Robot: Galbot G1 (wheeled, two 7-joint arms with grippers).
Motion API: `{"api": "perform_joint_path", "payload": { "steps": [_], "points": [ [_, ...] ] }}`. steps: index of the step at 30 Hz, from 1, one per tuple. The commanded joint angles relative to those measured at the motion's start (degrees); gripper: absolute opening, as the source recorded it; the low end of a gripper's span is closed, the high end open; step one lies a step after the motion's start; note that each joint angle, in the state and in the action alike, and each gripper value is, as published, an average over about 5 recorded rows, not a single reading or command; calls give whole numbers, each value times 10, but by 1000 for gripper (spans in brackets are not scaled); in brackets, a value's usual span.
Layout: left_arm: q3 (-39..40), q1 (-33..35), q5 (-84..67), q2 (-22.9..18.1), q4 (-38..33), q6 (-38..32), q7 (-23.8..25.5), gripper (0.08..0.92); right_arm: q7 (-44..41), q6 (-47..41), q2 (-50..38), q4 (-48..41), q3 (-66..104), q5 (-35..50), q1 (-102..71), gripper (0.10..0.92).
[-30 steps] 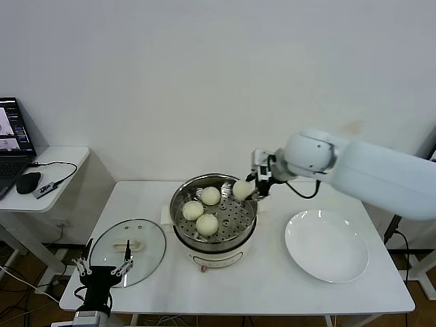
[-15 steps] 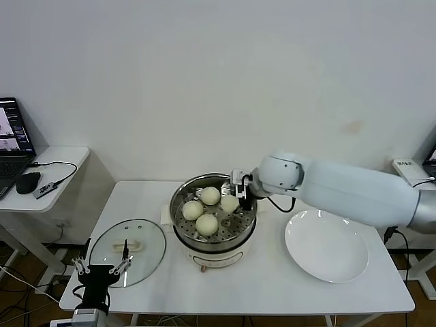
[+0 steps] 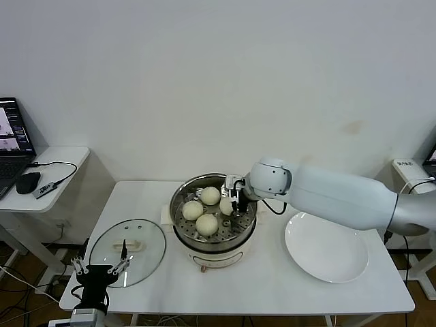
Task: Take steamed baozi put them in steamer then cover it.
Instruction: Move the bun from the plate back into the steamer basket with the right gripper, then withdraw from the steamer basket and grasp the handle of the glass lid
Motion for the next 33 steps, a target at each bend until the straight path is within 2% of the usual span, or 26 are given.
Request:
{"api": "perform_joint_path", "payload": {
  "steps": [1,8,15,18,23,27,33],
  "points": [
    [0,-2,0,0,2,0,0,823,3,-2,12,-18,3,-11,-12,543],
    [0,-2,0,-1,3,0,0,823,-2,-2,10,-12,5,-8,-11,574],
    [1,-2,0,-2,5,0,0,823,-21,-2,-25,30,23,4,18,758],
    [2,-4,-1,-2,4,0,0,823,-30,-2,-53,60,33,18,42,809],
    [5,-6,-1,-1,3,0,0,823,-17,6,-115,105,70,39,54,822],
    [11,-5,1,-1,-1,0,0,823,31,28,-186,150,124,60,19,823],
    [17,-1,4,0,-7,0,0,823,137,85,-310,230,296,78,-166,823]
  ]
}}
